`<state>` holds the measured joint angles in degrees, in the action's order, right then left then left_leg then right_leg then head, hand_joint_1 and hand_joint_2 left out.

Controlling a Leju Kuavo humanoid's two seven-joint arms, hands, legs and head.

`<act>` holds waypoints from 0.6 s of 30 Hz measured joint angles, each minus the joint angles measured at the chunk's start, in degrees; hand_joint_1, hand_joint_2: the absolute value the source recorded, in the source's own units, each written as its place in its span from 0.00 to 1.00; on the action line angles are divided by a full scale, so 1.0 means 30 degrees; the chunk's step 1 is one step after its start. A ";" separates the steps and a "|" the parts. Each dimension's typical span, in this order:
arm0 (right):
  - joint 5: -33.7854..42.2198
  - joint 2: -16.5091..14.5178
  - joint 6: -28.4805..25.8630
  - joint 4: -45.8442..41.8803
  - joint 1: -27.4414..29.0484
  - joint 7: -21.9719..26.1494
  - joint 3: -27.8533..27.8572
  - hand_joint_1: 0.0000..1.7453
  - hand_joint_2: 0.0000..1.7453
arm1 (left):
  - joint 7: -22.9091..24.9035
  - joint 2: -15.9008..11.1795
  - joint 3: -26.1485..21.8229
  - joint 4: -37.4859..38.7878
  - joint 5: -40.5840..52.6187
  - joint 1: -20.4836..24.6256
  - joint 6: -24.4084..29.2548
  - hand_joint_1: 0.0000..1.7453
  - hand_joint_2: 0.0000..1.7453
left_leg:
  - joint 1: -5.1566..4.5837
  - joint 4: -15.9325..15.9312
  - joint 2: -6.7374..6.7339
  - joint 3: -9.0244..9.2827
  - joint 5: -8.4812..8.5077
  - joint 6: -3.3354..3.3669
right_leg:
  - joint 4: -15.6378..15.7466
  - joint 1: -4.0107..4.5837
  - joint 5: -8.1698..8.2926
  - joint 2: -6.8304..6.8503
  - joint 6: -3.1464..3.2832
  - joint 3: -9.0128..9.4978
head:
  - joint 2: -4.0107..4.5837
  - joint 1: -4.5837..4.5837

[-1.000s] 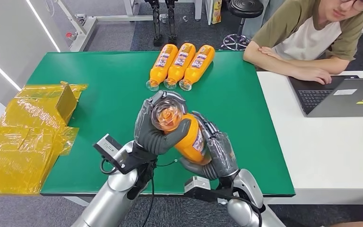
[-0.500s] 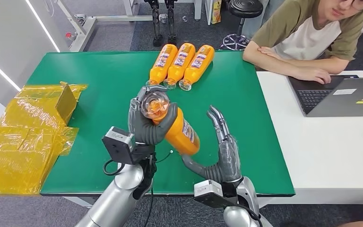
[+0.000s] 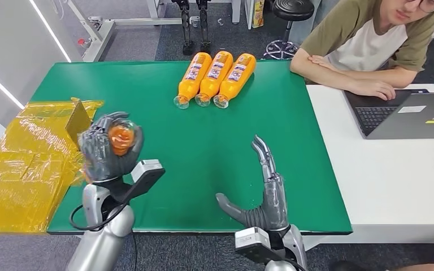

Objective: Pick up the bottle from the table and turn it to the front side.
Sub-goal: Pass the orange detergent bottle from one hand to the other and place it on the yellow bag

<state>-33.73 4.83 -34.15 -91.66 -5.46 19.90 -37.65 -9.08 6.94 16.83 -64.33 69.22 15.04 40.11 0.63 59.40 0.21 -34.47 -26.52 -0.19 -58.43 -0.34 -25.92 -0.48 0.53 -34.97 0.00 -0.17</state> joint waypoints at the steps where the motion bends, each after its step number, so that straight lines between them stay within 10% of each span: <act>1: 0.0065 0.0002 -0.0049 -0.0096 0.0135 0.0005 0.0049 0.00 1.00 | 0.0595 -0.0354 -0.0477 -0.0431 0.0921 -0.0362 0.0005 1.00 1.00 | 0.0000 -0.0001 0.0000 -0.0001 0.0000 0.0000 | 0.0000 0.0001 -0.0003 0.0001 0.0003 -0.0001 | 0.0000 -0.0002; 7: 0.0532 0.0007 -0.0075 -0.0544 0.0885 0.0315 0.0350 0.00 1.00 | 0.3153 -0.3342 -0.1791 -0.1749 0.3263 -0.1276 0.0007 1.00 1.00 | 0.0003 -0.0003 0.0003 0.0001 0.0002 -0.0003 | -0.0004 0.0003 -0.0006 0.0004 0.0008 -0.0002 | 0.0000 -0.0002; 18: 0.0871 0.0007 0.1031 -0.1120 0.1082 0.0607 0.0557 0.00 1.00 | 0.2485 -0.7384 -0.1651 0.0441 0.3370 0.0473 -0.4070 1.00 1.00 | 0.0002 0.0001 -0.0013 0.0007 0.0028 -0.0038 | -0.0004 0.0002 0.0020 -0.0002 0.0035 -0.0010 | 0.0000 -0.0005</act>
<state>-31.12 4.85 -31.06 -95.02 -2.21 21.72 -35.98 -1.62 -15.21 11.88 -63.01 79.33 16.46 27.90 0.64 59.40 0.17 -34.45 -26.43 -0.31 -58.44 -0.34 -25.86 -0.49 0.63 -35.00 0.00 -0.19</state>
